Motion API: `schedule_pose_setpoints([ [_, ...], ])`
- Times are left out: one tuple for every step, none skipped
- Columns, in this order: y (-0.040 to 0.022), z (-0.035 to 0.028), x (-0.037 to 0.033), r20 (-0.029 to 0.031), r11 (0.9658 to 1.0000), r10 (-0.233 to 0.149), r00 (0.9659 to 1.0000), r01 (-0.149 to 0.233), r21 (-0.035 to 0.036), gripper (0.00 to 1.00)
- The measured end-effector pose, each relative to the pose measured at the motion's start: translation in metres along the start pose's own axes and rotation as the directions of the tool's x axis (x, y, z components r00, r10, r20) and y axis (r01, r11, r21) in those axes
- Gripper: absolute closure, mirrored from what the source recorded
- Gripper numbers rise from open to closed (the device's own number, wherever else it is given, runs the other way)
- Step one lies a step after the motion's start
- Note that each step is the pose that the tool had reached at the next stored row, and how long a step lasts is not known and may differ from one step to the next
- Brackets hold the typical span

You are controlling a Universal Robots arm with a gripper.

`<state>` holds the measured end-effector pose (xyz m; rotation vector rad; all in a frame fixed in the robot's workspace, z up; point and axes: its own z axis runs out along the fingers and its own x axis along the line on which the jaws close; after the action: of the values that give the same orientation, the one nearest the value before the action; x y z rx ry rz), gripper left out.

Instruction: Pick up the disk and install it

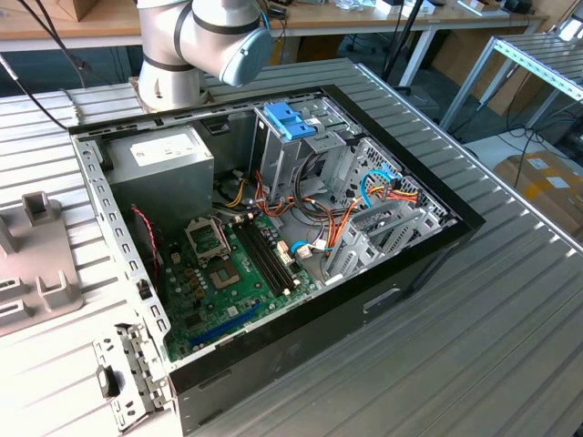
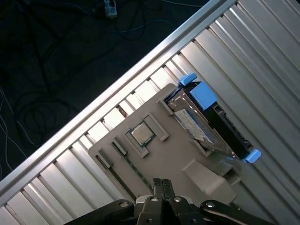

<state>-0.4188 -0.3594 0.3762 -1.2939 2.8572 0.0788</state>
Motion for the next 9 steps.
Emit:
schedule_pose_setpoints([
  [0.0000, 0.0000, 0.0000, -0.0002, 1.0000, -0.005, 1.0000, 0.005, -0.0001, 0.89],
  [0.0000, 0.0000, 0.0000, -0.0005, 0.9999, -0.011, 0.9999, 0.011, -0.0003, 0.89],
  [0.0000, 0.0000, 0.0000, -0.0008, 0.9998, -0.018, 0.9998, 0.018, -0.0004, 0.89],
  [0.0000, 0.0000, 0.0000, -0.0010, 0.9997, -0.024, 0.9997, 0.024, -0.0006, 0.89],
  [0.0000, 0.0000, 0.0000, -0.0013, 0.9995, -0.031, 0.9995, 0.031, -0.0008, 0.89],
  [0.0000, 0.0000, 0.0000, -0.0016, 0.9993, -0.038, 0.9993, 0.038, -0.0010, 0.89],
  [0.0000, 0.0000, 0.0000, -0.0019, 0.9990, -0.045, 0.9990, 0.045, -0.0012, 0.89],
  [0.0000, 0.0000, 0.0000, -0.0022, 0.9987, -0.051, 0.9987, 0.051, -0.0013, 0.89],
  [0.0000, 0.0000, 0.0000, -0.0025, 0.9984, -0.057, 0.9984, 0.057, -0.0015, 0.89],
])
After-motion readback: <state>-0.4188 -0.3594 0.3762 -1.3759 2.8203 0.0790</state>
